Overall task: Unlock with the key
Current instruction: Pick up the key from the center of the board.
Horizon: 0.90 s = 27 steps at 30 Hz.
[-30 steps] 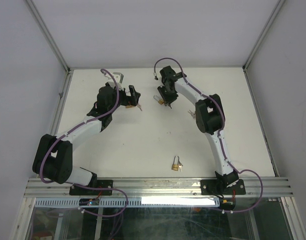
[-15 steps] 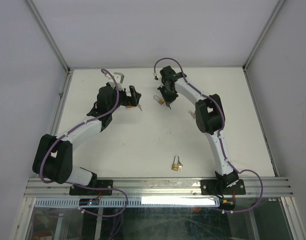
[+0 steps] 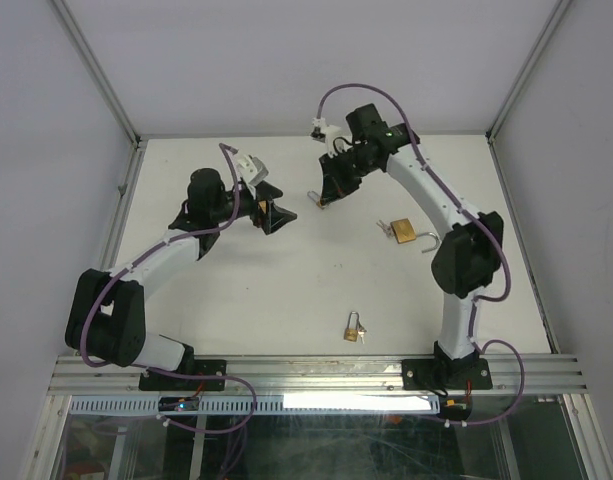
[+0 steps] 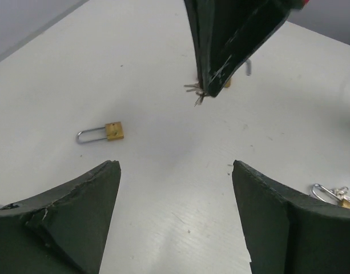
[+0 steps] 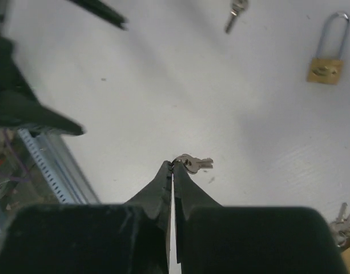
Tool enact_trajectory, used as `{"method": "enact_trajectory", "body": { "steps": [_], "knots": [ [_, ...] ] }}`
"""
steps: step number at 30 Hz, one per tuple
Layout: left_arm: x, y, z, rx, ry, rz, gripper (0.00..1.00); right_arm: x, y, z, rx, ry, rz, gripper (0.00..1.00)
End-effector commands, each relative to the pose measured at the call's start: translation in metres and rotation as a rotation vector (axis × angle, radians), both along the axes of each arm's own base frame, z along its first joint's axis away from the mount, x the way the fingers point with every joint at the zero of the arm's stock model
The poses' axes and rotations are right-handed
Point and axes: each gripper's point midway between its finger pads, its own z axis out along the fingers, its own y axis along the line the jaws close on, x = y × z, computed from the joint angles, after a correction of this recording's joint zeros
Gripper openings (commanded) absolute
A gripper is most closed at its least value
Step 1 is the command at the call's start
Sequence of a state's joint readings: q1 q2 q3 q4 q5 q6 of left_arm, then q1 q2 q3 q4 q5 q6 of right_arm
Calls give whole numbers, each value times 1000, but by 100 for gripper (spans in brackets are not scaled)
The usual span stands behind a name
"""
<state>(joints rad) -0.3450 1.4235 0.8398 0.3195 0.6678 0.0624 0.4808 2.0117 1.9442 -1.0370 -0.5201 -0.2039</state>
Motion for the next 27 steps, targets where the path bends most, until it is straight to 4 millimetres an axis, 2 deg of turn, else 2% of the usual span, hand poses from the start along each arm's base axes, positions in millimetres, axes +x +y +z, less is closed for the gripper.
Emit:
{"method": "enact_trajectory", "body": {
  "steps": [1,5,8,10,14,17,20,27],
  "knots": [
    [-41,-8,60,-55,-184,-362,75,-61,21,103,333,10,195,0],
    [-62,-15,74,-82,-194,-494,61,-86,30,153,497,23,271,0],
    [-67,-24,92,-126,-195,-497,50,-93,33,178,576,-5,297,0],
    [-75,-32,100,-149,-206,-517,48,-93,35,189,609,-31,296,0],
    [-86,-41,107,-195,-187,-546,56,-89,35,195,612,-70,274,0],
    [-82,-42,98,-195,-164,-520,57,-84,32,186,586,-64,234,0],
    [-81,-41,91,-181,-171,-514,59,-90,30,184,602,-36,236,0],
    [-85,-50,88,-170,-204,-532,39,-99,31,197,664,-42,258,0]
  ]
}}
